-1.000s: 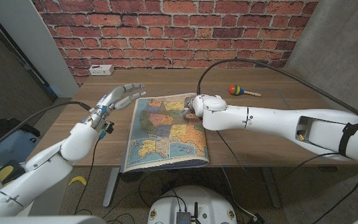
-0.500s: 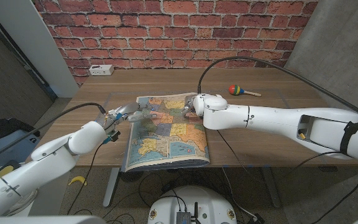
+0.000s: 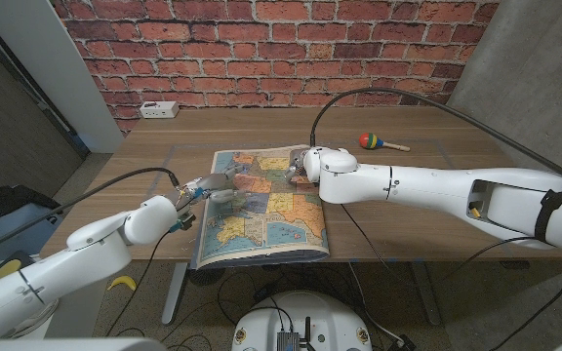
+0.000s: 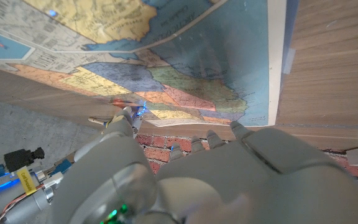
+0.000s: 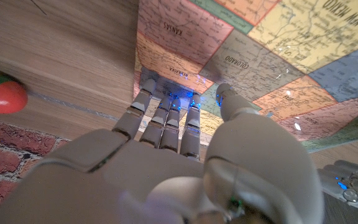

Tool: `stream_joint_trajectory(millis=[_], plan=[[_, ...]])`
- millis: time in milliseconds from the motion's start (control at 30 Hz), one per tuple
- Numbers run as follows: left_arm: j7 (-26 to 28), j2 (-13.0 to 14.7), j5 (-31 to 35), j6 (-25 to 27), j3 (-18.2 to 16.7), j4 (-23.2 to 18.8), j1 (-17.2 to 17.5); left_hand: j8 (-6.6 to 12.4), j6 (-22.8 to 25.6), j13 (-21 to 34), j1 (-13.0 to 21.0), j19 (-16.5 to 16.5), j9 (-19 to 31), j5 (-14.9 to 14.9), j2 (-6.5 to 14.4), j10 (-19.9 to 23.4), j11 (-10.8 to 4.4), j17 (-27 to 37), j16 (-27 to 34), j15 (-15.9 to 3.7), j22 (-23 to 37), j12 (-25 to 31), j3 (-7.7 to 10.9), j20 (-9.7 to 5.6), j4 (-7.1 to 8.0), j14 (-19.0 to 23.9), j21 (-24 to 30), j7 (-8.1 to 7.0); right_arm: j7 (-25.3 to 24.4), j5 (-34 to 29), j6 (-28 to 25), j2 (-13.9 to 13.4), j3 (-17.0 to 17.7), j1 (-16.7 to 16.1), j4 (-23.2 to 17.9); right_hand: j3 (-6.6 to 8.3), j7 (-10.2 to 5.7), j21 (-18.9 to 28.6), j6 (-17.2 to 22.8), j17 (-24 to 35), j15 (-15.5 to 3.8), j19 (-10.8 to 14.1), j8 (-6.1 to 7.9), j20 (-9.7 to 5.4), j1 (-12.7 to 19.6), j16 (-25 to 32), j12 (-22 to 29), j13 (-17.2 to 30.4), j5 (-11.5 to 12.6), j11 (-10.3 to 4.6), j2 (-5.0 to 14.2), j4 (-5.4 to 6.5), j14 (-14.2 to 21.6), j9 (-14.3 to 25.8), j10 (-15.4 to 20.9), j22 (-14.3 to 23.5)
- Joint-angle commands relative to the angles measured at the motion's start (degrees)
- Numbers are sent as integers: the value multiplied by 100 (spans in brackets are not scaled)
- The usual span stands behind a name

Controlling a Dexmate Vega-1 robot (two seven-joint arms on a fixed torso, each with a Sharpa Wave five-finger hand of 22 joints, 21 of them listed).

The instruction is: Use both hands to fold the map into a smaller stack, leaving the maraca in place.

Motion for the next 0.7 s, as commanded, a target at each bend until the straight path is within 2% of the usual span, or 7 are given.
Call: stream_joint_trajectory(millis=[33,167,467,700], plan=[[108,10,335,111,743,230,-468,-7,-617,3,-274,-1327,2,69,63,-1175,-17,27,-2,74,23,-9,-90,-55,152,-1572,2,-6,-62,37,-34,-20,-15,-3,-60,-21,-3,-29,-29,14,-1,5,36,-30,-4,21,26,15,2,23,61,-11,-1,16,-2,1],[96,-51,440,98,941,352,-609,-2,-811,4,-488,-1549,3,77,96,-1361,-62,44,14,70,28,-6,-158,-84,291,-1771,15,-13,-84,47,-62,-21,-23,-1,-83,-29,-2,-34,-30,14,9,8,39,-30,-8,26,27,15,1,13,64,-11,1,16,-11,1],[-285,-166,1211,684,1582,369,-1015,12,-899,3,-672,-1674,3,89,128,-1401,-120,52,30,13,31,22,-213,-96,421,-1871,31,-15,-184,83,-58,-36,21,-53,-130,-51,0,-48,-38,21,-2,6,41,-36,-36,35,34,15,-1,5,84,10,-10,16,-20,2],[-542,-234,1345,801,1828,490,-1197,-2,-996,3,-737,-1696,2,93,122,-1453,-122,49,42,-4,31,21,-237,-105,463,-1888,50,-11,-475,111,-59,-108,256,-297,-272,-66,-11,-77,-35,69,-16,4,54,-71,-151,74,51,15,-10,-2,270,146,-24,19,-30,6]])
